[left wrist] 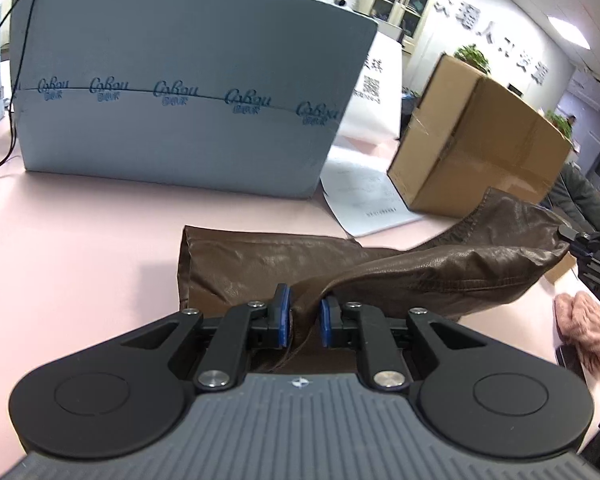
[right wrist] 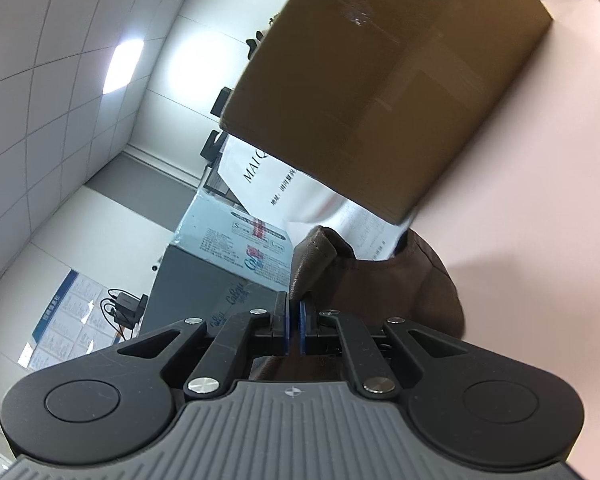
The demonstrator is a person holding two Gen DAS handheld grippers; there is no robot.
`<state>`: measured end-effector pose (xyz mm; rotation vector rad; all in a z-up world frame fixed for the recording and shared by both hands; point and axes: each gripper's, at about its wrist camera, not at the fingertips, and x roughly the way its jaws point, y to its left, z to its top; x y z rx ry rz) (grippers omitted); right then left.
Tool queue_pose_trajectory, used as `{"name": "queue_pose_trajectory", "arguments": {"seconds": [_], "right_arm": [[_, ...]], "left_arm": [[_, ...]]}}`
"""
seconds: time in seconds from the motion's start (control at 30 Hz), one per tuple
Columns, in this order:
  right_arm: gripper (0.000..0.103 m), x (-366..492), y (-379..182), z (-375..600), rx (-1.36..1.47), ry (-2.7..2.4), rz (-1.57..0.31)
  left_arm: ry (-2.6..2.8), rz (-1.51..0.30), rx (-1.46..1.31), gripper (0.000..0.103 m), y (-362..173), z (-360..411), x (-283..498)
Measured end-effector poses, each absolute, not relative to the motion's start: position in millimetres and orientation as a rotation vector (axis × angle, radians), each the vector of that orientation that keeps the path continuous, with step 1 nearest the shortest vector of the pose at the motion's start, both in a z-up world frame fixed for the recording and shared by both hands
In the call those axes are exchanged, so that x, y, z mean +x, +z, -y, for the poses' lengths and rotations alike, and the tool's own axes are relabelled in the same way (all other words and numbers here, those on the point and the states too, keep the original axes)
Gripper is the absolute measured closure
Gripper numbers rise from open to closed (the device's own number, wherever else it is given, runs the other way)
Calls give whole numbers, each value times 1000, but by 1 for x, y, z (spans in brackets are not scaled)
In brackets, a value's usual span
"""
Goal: Fold clothes
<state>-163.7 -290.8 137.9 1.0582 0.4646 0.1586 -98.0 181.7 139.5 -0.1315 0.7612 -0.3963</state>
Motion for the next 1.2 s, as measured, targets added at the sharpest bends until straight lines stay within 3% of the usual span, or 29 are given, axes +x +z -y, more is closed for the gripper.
{"name": "queue_pose_trajectory", "arguments": {"seconds": [0.33, 0.53, 0.77, 0.93, 1.07, 1.2], "right_arm": [[99, -144, 123, 270, 1036, 98, -457], [99, -87, 159, 240, 1033, 49, -308], [99, -127, 204, 251, 1008, 183, -155], [99, -192, 160, 268, 958, 229, -219], [99, -237, 96, 269, 964, 185, -380], [99, -287, 41, 266, 981, 123, -470]], "left_arm": [[-332, -799, -76, 93, 108, -176, -87], [-261, -669, -174, 96, 156, -179, -39], [-403, -493, -175, 96, 206, -210, -86], [-487, -504, -107, 96, 179, -215, -139], [-527, -687, -76, 96, 113, -210, -179], [-568, -758, -99, 96, 71, -219, -215]]}}
